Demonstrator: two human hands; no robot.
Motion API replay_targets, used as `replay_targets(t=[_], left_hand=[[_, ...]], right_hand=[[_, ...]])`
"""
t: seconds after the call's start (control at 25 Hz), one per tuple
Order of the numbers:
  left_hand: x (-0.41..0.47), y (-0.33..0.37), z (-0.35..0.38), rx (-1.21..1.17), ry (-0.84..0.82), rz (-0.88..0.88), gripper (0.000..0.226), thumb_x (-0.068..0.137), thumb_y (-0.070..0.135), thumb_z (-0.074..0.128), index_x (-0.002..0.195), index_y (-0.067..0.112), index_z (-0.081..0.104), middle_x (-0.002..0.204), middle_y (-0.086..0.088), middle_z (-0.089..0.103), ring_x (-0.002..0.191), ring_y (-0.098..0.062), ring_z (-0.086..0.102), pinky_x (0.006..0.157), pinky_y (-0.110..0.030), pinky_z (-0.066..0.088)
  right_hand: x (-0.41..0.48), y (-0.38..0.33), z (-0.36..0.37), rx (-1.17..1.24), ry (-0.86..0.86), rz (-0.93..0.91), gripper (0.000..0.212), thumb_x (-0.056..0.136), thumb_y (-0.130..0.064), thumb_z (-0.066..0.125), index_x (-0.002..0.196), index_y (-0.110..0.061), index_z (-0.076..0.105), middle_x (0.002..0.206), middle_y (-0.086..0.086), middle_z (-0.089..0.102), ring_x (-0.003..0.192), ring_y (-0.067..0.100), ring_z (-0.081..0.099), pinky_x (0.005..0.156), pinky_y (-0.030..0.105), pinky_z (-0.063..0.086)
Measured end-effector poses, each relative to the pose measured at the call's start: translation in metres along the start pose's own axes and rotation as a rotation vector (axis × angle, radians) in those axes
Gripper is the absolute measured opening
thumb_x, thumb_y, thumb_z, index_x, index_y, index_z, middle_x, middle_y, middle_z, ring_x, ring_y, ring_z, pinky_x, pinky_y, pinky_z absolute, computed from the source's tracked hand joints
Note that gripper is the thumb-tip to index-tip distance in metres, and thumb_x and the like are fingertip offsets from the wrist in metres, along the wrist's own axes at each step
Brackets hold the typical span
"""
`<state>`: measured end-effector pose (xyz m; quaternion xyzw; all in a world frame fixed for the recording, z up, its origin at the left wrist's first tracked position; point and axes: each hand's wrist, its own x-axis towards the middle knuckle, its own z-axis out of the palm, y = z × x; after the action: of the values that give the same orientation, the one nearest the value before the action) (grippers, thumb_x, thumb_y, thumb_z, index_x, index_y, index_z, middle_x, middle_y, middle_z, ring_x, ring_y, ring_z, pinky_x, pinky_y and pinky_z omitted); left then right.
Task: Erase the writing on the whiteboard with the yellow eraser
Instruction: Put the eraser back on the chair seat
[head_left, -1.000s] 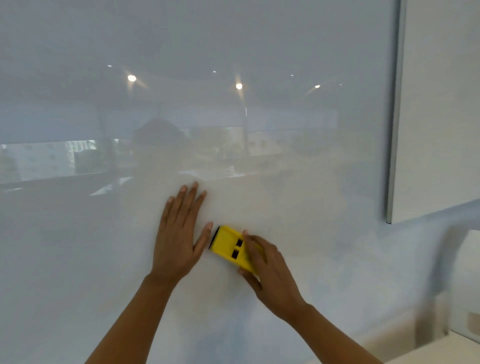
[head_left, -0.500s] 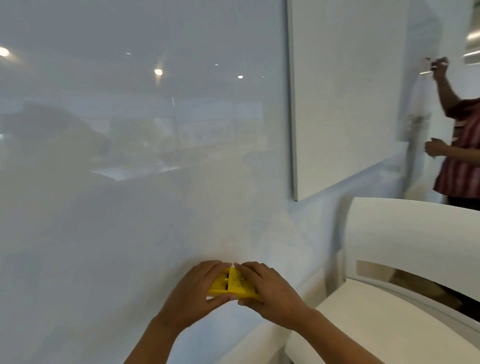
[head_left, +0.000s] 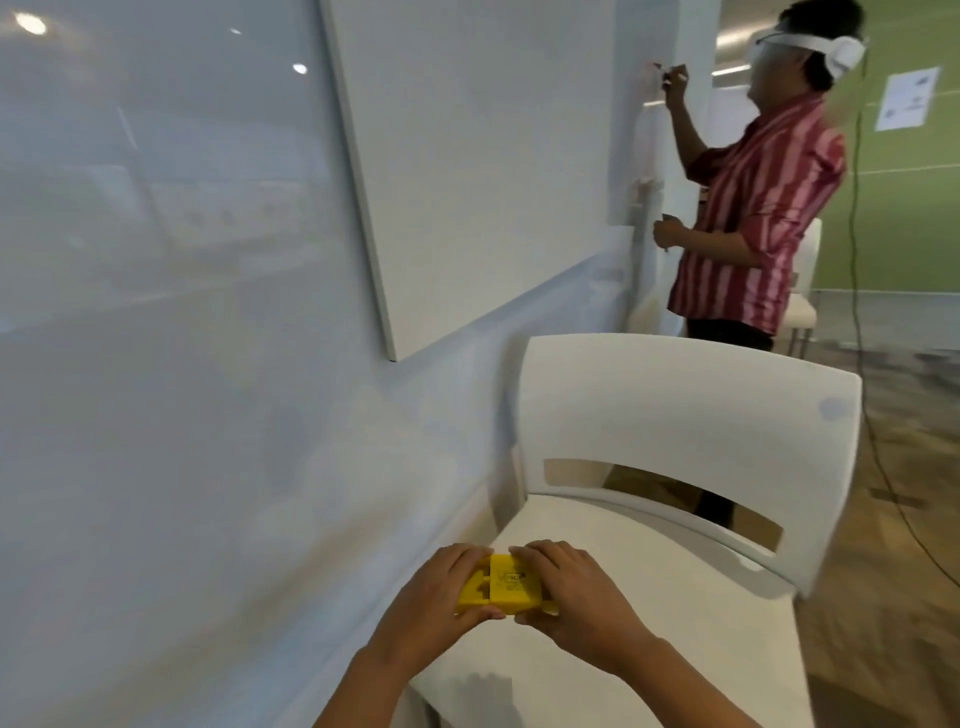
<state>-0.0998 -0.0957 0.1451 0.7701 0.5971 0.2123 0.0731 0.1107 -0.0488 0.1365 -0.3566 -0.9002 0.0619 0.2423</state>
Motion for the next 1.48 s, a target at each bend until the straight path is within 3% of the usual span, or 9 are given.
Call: replay_targets(t=[0.4, 0.6, 0.72, 0.92, 1.12, 1.28, 1.32, 1.4, 1.48], left_hand=[[0.088, 0.044, 0.135, -0.064, -0.236, 0.149, 0.069, 0.087, 0.058, 0.051, 0.143, 0.023, 0.034, 0.142, 0.008, 0.039, 0.128, -0.005, 0.037, 0.102, -0.011, 0.029], [0.104, 0.043, 0.195, -0.170, -0.353, 0.142, 0.096, 0.071, 0.083, 0.020, 0.142, 0.020, 0.036, 0.141, 0.005, 0.042, 0.126, -0.005, 0.039, 0.098, -0.005, 0.023], [0.112, 0.042, 0.219, -0.183, -0.398, 0.138, 0.097, 0.070, 0.084, 0.029, 0.143, 0.020, 0.036, 0.141, 0.005, 0.041, 0.127, -0.006, 0.039, 0.099, -0.006, 0.024], [0.117, 0.039, 0.237, -0.115, -0.442, 0.169, 0.073, 0.088, 0.053, 0.057, 0.147, 0.021, 0.030, 0.146, 0.003, 0.034, 0.131, -0.009, 0.035, 0.106, -0.015, 0.027], [0.116, 0.035, 0.244, -0.019, -0.393, 0.213, 0.067, 0.095, 0.045, 0.049, 0.151, 0.021, 0.019, 0.153, 0.006, 0.026, 0.137, -0.007, 0.026, 0.108, -0.011, 0.019], [0.105, 0.031, 0.246, 0.060, -0.420, 0.193, 0.065, 0.100, 0.039, 0.041, 0.152, 0.020, 0.006, 0.156, 0.014, 0.004, 0.145, -0.006, 0.009, 0.113, -0.014, 0.005], [0.102, 0.029, 0.242, 0.076, -0.406, 0.180, 0.064, 0.100, 0.038, 0.040, 0.152, 0.019, 0.007, 0.155, 0.013, 0.006, 0.145, -0.008, 0.011, 0.114, -0.015, 0.008], [0.090, 0.019, 0.236, 0.040, -0.384, 0.169, 0.064, 0.095, 0.042, 0.036, 0.152, 0.019, 0.017, 0.149, 0.007, 0.037, 0.136, -0.009, 0.030, 0.108, -0.017, 0.034], [0.080, 0.011, 0.223, 0.090, -0.417, 0.200, 0.056, 0.097, 0.046, 0.025, 0.148, 0.023, 0.026, 0.132, 0.006, 0.058, 0.123, -0.006, 0.041, 0.101, -0.017, 0.038]], right_hand=[[-0.077, 0.120, 0.030, -0.065, -0.050, 0.302, 0.064, 0.084, -0.046, 0.064, 0.139, -0.025, 0.039, 0.136, -0.004, 0.046, 0.120, 0.018, 0.044, 0.100, 0.029, 0.033], [-0.108, 0.156, 0.067, -0.052, -0.022, 0.360, 0.063, 0.068, -0.041, 0.077, 0.123, -0.021, 0.053, 0.113, -0.002, 0.061, 0.095, 0.020, 0.060, 0.080, 0.032, 0.049], [-0.117, 0.171, 0.084, -0.056, -0.002, 0.407, 0.059, 0.068, -0.043, 0.072, 0.120, -0.020, 0.055, 0.109, -0.003, 0.061, 0.092, 0.018, 0.061, 0.077, 0.030, 0.050], [-0.123, 0.180, 0.104, -0.079, 0.022, 0.450, 0.067, 0.065, -0.056, 0.069, 0.122, -0.024, 0.052, 0.109, -0.009, 0.060, 0.093, 0.010, 0.057, 0.076, 0.025, 0.050], [-0.125, 0.182, 0.109, -0.100, 0.019, 0.486, 0.064, 0.073, -0.063, 0.045, 0.124, -0.026, 0.050, 0.110, -0.012, 0.059, 0.097, 0.006, 0.053, 0.079, 0.023, 0.049], [-0.125, 0.183, 0.110, -0.129, 0.014, 0.481, 0.066, 0.073, -0.062, 0.047, 0.127, -0.023, 0.051, 0.111, -0.010, 0.060, 0.097, 0.009, 0.055, 0.080, 0.026, 0.050], [-0.126, 0.182, 0.110, -0.129, 0.012, 0.477, 0.067, 0.073, -0.060, 0.052, 0.128, -0.022, 0.052, 0.113, -0.008, 0.060, 0.098, 0.011, 0.057, 0.082, 0.028, 0.050], [-0.127, 0.182, 0.108, -0.141, -0.005, 0.475, 0.071, 0.070, -0.058, 0.064, 0.129, -0.021, 0.053, 0.115, -0.006, 0.061, 0.098, 0.014, 0.060, 0.083, 0.031, 0.051], [-0.124, 0.177, 0.101, -0.182, -0.010, 0.459, 0.073, 0.064, -0.058, 0.072, 0.126, -0.021, 0.055, 0.113, -0.008, 0.062, 0.095, 0.012, 0.061, 0.079, 0.028, 0.053]])
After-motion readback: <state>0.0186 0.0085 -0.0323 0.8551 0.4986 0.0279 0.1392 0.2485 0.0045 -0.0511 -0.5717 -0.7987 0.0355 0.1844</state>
